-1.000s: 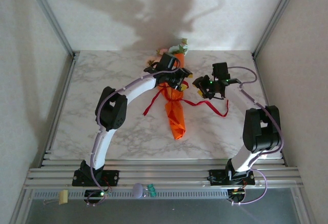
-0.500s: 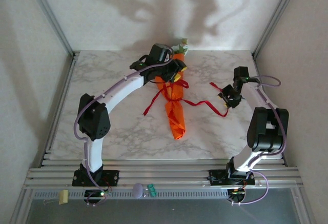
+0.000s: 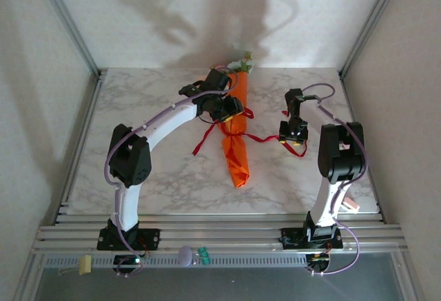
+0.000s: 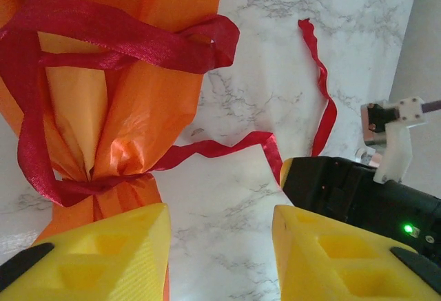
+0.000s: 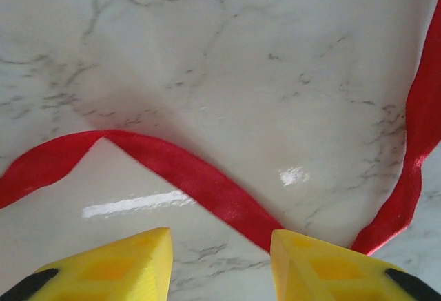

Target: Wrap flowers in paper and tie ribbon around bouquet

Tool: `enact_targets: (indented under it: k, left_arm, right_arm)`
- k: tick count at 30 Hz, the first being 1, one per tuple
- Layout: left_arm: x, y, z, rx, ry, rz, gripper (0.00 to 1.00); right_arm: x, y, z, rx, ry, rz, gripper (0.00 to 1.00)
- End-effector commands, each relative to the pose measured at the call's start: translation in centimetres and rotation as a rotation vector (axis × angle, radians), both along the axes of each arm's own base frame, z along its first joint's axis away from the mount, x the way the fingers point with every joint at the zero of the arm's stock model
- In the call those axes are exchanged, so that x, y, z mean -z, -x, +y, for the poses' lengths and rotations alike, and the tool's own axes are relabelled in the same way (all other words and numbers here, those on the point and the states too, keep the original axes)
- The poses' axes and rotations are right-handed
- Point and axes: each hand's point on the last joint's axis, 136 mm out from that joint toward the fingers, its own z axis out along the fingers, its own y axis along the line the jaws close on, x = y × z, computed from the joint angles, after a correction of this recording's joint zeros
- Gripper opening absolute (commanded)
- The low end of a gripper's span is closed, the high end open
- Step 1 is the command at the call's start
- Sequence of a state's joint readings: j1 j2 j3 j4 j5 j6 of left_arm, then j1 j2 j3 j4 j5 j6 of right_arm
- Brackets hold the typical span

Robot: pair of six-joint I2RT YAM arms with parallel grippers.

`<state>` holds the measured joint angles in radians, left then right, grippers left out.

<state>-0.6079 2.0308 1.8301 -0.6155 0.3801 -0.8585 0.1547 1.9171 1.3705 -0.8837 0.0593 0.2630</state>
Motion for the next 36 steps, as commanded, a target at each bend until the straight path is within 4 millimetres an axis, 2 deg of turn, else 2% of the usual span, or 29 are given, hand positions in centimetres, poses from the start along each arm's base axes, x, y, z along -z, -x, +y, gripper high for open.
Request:
enact_targets:
  k: [1,9,16,19,21,23,26,30,36]
  left_arm:
    - [0.0,0.0,0.6,0.004,-0.026,-0.008,0.43]
    - [-1.0,-0.1,1.4,-0.047,0.024,0.002,0.43]
    - [-2.3,0.1,1.4,-0.075,0.084,-0.002,0.43]
    - [-2.8,0.2,1.5,-0.075,0.090,-0.006,0.43]
    - [-2.9,0.3,1.7,-0.077,0.092,-0.005,0.43]
    - [-3.1,0.3,1.9,-0.087,0.097,-0.008,0.43]
    - [-3.2,0.4,2.3,-0.095,0.099,-0.010,0.43]
    - [-3.3,0.5,2.4,-0.096,0.100,-0.009,0.42]
    - [-3.3,0.4,2.3,-0.096,0.106,-0.010,0.42]
  right_arm:
    - [0.2,0.5,-0.9,-0.065,0.061,0.052,0.45]
    - [1.8,-0.4,1.1,-0.098,0.023,0.093,0.47]
    - [3.0,-0.5,0.8,-0.090,0.048,0.122,0.43]
    - [3.4,-0.5,1.0,-0.093,0.043,0.131,0.35]
    - [3.5,-0.5,1.1,-0.092,0.035,0.134,0.20]
    - [3.5,-0.6,1.3,-0.095,0.025,0.122,0.11]
    - [2.6,-0.8,1.2,-0.103,0.027,0.079,0.00]
    - [0.4,-1.2,1.1,-0.112,0.044,-0.016,0.00]
    - [-2.7,-1.7,2.1,-0.157,0.019,-0.163,0.00]
